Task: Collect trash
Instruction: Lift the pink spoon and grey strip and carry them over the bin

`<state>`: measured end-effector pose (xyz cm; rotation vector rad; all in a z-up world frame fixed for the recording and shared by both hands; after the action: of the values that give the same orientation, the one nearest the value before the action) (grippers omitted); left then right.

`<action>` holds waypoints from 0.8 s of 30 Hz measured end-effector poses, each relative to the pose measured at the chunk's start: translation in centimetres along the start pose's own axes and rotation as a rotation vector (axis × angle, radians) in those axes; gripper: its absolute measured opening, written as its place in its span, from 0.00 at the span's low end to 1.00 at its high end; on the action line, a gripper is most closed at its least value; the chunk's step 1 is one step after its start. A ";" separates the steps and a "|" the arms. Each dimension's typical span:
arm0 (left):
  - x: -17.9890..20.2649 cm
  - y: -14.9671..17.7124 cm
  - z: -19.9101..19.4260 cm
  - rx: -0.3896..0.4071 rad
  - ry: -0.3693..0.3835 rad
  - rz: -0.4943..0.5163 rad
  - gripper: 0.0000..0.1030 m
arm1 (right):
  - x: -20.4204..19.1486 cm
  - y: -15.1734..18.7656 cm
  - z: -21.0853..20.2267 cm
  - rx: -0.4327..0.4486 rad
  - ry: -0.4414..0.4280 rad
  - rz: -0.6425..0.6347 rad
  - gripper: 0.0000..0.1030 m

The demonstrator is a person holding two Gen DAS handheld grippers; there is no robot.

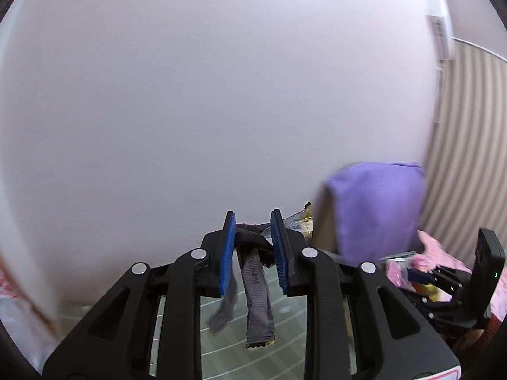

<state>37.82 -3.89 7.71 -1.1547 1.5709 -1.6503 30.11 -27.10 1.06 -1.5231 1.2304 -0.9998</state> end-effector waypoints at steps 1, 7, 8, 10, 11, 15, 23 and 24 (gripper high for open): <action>1.5 0.0 0.4 0.002 0.036 0.005 0.21 | 0.9 -0.4 -0.9 0.013 0.030 0.000 0.38; 9.5 1.1 3.0 -0.050 0.225 -0.002 0.22 | 5.2 -0.8 -5.8 0.042 0.158 0.013 0.39; 10.9 1.6 3.5 -0.068 0.259 -0.008 0.22 | 6.0 -0.6 -6.6 0.042 0.182 0.014 0.39; 13.4 2.3 4.2 -0.097 0.310 -0.019 0.22 | 7.6 -0.4 -8.0 0.043 0.230 0.017 0.39; 14.5 2.8 4.7 -0.111 0.335 -0.025 0.22 | 8.7 -0.3 -8.8 0.046 0.257 0.027 0.39; 18.3 5.0 5.9 -0.175 0.444 -0.055 0.22 | 13.0 0.3 -11.7 0.056 0.332 0.088 0.39; 26.9 13.8 10.5 -0.369 0.538 -0.052 0.22 | 17.7 3.3 -11.2 -0.026 0.328 0.125 0.39; 27.6 15.1 11.2 -0.395 0.537 -0.036 0.22 | 18.3 3.8 -10.8 -0.037 0.314 0.132 0.39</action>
<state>32.69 -35.26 -2.46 -0.9670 2.3050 -1.8242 22.11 -47.16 1.07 -1.3258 1.5551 -1.1634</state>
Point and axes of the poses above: each gripper's, at about its wrist camera, not at the fingertips, and z roughly the way its jaws point, x to its right, y to its underside, the point moved 6 cm from there along z, roughly the way its jaws point, and after that the axes turned 14 degrees about x, right-handed, at the moved point
